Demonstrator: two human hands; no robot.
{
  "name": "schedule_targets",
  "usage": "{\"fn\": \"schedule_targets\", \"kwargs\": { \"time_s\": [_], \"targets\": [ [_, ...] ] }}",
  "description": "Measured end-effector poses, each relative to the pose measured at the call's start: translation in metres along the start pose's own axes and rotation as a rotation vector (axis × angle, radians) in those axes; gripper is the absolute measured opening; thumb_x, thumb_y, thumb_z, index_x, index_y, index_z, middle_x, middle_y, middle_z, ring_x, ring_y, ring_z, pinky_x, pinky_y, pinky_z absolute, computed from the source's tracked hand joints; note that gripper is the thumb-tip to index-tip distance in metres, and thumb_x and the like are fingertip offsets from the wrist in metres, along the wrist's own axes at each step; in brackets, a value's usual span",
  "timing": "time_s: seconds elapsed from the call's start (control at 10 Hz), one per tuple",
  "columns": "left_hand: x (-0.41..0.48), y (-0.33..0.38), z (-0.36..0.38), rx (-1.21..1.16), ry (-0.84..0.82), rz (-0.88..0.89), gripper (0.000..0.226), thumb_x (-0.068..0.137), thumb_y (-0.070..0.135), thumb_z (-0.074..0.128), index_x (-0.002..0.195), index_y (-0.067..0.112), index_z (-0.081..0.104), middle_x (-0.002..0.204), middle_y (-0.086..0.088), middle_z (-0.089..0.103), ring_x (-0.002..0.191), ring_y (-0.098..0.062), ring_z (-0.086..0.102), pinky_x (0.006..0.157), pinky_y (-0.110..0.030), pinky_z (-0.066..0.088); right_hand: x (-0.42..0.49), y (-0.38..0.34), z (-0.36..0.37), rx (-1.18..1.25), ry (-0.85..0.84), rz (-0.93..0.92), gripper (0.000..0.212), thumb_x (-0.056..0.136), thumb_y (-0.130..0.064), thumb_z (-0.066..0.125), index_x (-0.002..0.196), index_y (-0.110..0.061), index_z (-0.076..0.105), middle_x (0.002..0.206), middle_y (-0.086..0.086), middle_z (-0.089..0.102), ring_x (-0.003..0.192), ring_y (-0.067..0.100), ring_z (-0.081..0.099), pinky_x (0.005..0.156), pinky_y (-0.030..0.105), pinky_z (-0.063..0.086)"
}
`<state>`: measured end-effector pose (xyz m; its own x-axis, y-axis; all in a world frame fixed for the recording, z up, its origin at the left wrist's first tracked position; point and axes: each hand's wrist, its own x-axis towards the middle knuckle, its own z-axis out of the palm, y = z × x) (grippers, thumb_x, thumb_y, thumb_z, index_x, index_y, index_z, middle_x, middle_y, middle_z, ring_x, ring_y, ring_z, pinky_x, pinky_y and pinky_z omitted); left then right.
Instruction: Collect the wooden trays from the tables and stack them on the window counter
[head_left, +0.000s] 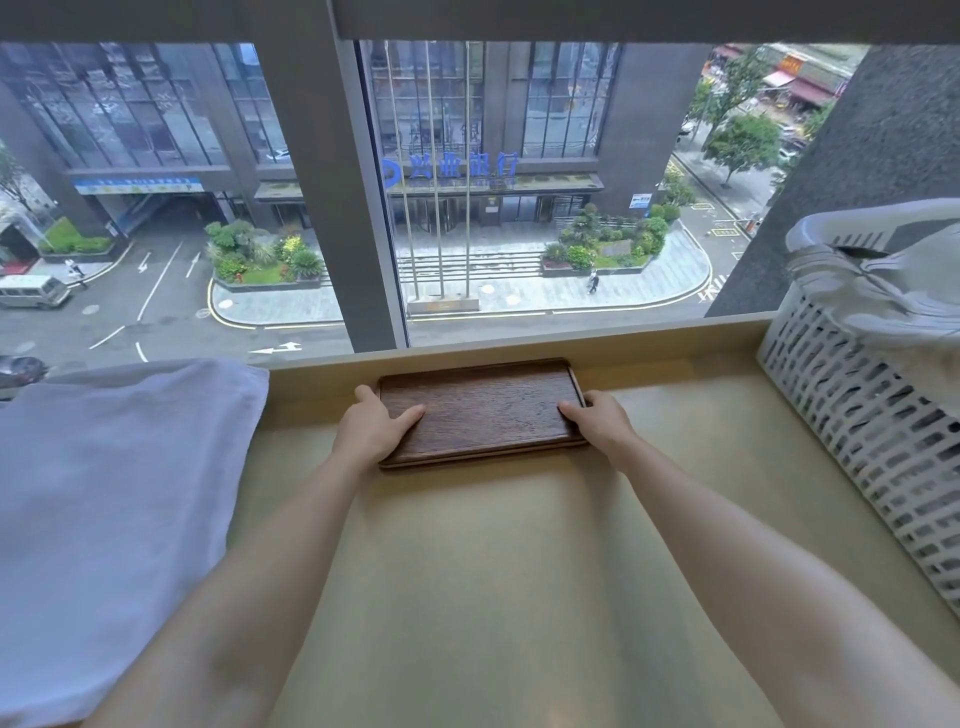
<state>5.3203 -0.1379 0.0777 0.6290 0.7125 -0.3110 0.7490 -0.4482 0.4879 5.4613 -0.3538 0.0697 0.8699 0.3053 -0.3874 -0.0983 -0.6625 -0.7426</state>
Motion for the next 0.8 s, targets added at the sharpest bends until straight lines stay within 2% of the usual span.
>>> {"fn": "schedule_targets", "kwargs": {
  "time_s": [0.1, 0.2, 0.3, 0.4, 0.5, 0.6, 0.7, 0.8],
  "targets": [
    [-0.001, -0.001, 0.001, -0.024, 0.004, 0.011, 0.07, 0.087, 0.05, 0.055, 0.127, -0.003, 0.03, 0.122, -0.022, 0.059, 0.114, -0.039, 0.055, 0.084, -0.039, 0.045, 0.0, -0.001, 0.001, 0.079, -0.009, 0.035, 0.033, 0.09, -0.025, 0.055, 0.112, -0.001, 0.06, 0.107, 0.015, 0.065, 0.095, 0.028, 0.059, 0.082, 0.034, 0.045],
    [-0.004, -0.002, 0.003, -0.025, -0.014, 0.019, 0.067, 0.09, 0.047, 0.052, 0.127, -0.003, 0.029, 0.121, -0.021, 0.059, 0.114, -0.038, 0.055, 0.088, -0.04, 0.045, -0.001, -0.002, 0.002, 0.102, -0.022, 0.054, 0.034, 0.09, -0.026, 0.055, 0.111, 0.0, 0.06, 0.112, 0.018, 0.065, 0.09, 0.025, 0.057, 0.08, 0.033, 0.043],
    [-0.008, -0.004, 0.007, -0.034, -0.024, 0.025, 0.065, 0.091, 0.046, 0.05, 0.13, -0.003, 0.031, 0.133, -0.02, 0.049, 0.124, -0.036, 0.047, 0.098, -0.041, 0.041, -0.005, -0.003, 0.002, 0.082, -0.02, 0.05, 0.039, 0.089, -0.031, 0.055, 0.113, -0.001, 0.059, 0.116, 0.016, 0.063, 0.103, 0.03, 0.059, 0.092, 0.038, 0.046],
    [-0.015, -0.002, 0.007, 0.001, -0.031, 0.014, 0.07, 0.092, 0.047, 0.046, 0.138, -0.003, 0.029, 0.145, -0.021, 0.037, 0.134, -0.036, 0.036, 0.109, -0.043, 0.034, -0.023, -0.01, -0.001, 0.001, -0.021, 0.021, 0.051, 0.092, -0.031, 0.05, 0.133, -0.001, 0.043, 0.14, 0.017, 0.047, 0.129, 0.034, 0.043, 0.11, 0.043, 0.035],
    [-0.028, -0.001, 0.002, 0.086, -0.005, 0.054, 0.072, 0.095, 0.047, 0.038, 0.146, 0.0, 0.02, 0.152, -0.018, 0.028, 0.141, -0.032, 0.027, 0.113, -0.043, 0.027, -0.034, -0.014, -0.003, -0.068, -0.006, -0.021, 0.058, 0.097, -0.028, 0.043, 0.143, 0.001, 0.024, 0.151, 0.017, 0.031, 0.139, 0.033, 0.029, 0.111, 0.04, 0.029],
    [-0.042, -0.002, -0.013, 0.222, 0.108, 0.17, 0.071, 0.097, 0.045, 0.031, 0.15, 0.004, 0.006, 0.161, -0.012, 0.007, 0.149, -0.026, 0.009, 0.12, -0.042, 0.015, -0.052, -0.026, -0.009, -0.164, -0.008, -0.114, 0.063, 0.097, -0.027, 0.04, 0.146, 0.001, 0.012, 0.154, 0.017, 0.024, 0.141, 0.032, 0.025, 0.112, 0.039, 0.027],
    [-0.054, 0.007, -0.042, 0.386, 0.237, 0.248, 0.069, 0.099, 0.045, 0.023, 0.151, 0.009, -0.005, 0.161, -0.006, -0.009, 0.15, -0.022, -0.005, 0.122, -0.041, 0.003, -0.064, -0.046, -0.021, -0.227, 0.002, -0.249, 0.072, 0.097, -0.033, 0.041, 0.15, -0.005, 0.0, 0.159, 0.011, 0.01, 0.146, 0.027, 0.012, 0.118, 0.039, 0.017],
    [-0.069, 0.022, -0.072, 0.478, 0.35, 0.326, 0.067, 0.099, 0.044, 0.02, 0.15, 0.013, -0.01, 0.16, -0.002, -0.017, 0.149, -0.019, -0.012, 0.121, -0.041, -0.003, -0.082, -0.068, -0.037, -0.29, 0.036, -0.41, 0.073, 0.097, -0.037, 0.037, 0.15, -0.008, -0.004, 0.161, 0.007, -0.003, 0.148, 0.021, -0.001, 0.122, 0.037, 0.006]
  ]
}}
